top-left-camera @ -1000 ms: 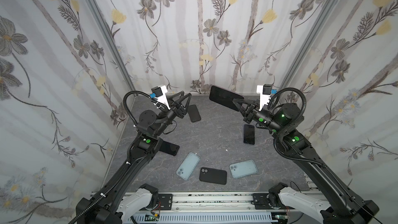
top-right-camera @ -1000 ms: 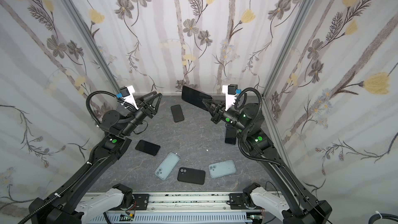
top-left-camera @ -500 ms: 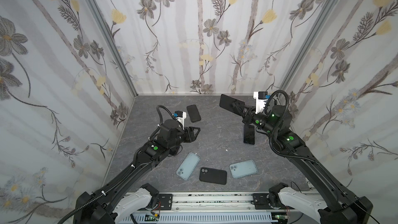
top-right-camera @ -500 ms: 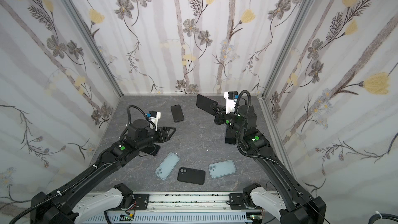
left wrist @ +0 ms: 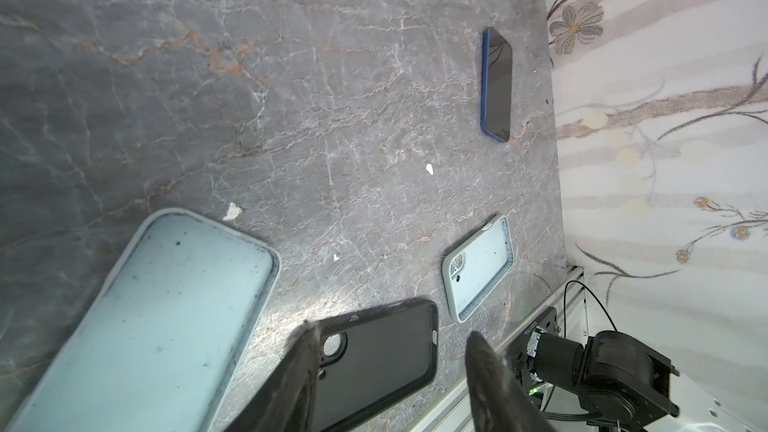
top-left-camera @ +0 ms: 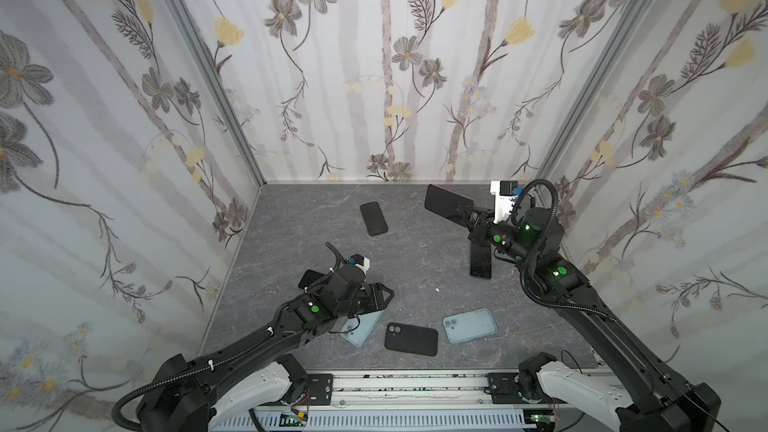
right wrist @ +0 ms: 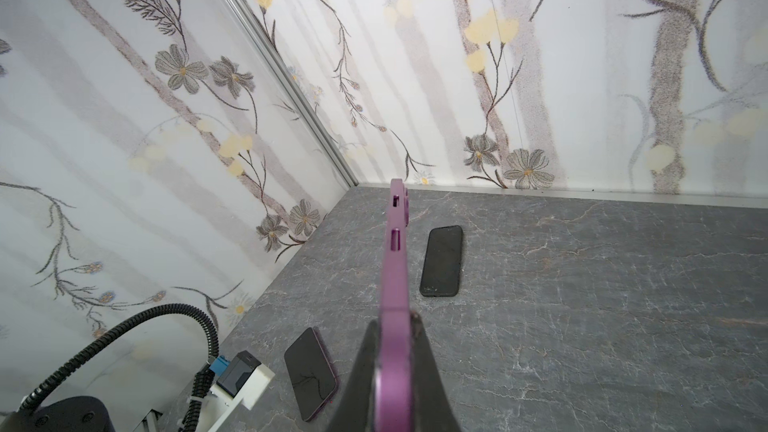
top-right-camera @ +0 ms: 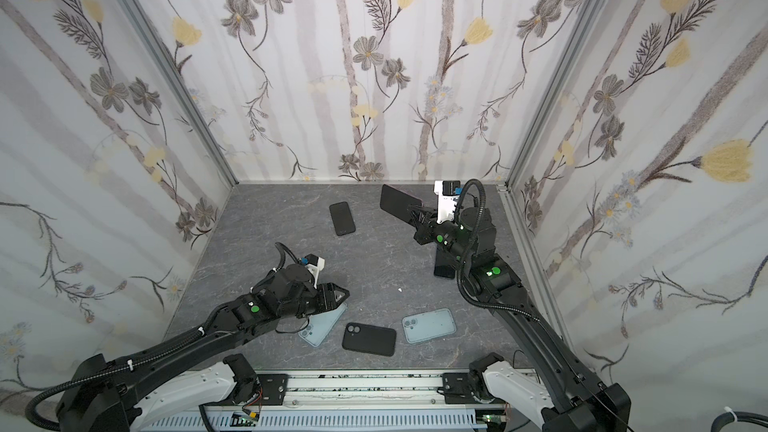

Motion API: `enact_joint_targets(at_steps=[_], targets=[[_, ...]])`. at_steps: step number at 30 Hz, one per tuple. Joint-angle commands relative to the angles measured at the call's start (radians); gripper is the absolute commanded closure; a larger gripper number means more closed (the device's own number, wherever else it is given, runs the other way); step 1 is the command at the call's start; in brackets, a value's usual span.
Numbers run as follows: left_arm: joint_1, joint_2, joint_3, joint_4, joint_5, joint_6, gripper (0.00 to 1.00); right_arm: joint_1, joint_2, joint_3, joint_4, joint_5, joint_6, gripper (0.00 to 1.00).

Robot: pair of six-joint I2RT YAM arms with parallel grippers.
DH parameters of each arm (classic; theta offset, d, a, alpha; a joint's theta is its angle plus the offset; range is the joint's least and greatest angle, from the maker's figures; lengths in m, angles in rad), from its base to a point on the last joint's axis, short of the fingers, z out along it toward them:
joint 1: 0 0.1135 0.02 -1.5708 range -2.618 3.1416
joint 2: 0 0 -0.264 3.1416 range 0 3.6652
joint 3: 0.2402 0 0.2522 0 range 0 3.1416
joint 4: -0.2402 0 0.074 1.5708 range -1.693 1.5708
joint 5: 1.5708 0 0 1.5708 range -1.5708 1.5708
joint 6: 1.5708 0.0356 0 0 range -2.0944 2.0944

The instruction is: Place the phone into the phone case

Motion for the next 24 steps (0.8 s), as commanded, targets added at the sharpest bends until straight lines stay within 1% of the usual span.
enact_joint_targets(at_steps=[1, 8, 16, 21, 24], targets=[[-0.007, 0.010, -0.026, 0.031, -0.034, -0.071, 0.44, -0.001, -0.011, -0.011, 0.061, 0.024, 0.005, 1.00], [-0.006, 0.083, -0.070, 0.077, -0.093, -0.097, 0.40, -0.002, -0.003, -0.012, 0.067, 0.026, 0.004, 1.00], [0.013, 0.198, -0.091, 0.175, -0.102, -0.091, 0.38, -0.009, -0.004, -0.008, 0.047, 0.030, -0.014, 1.00], [0.062, 0.251, -0.078, 0.201, -0.126, -0.050, 0.36, -0.013, -0.006, -0.018, 0.044, 0.036, -0.016, 1.00], [0.103, 0.313, -0.061, 0.219, -0.106, -0.018, 0.36, -0.015, -0.003, -0.019, 0.044, 0.043, -0.020, 1.00]])
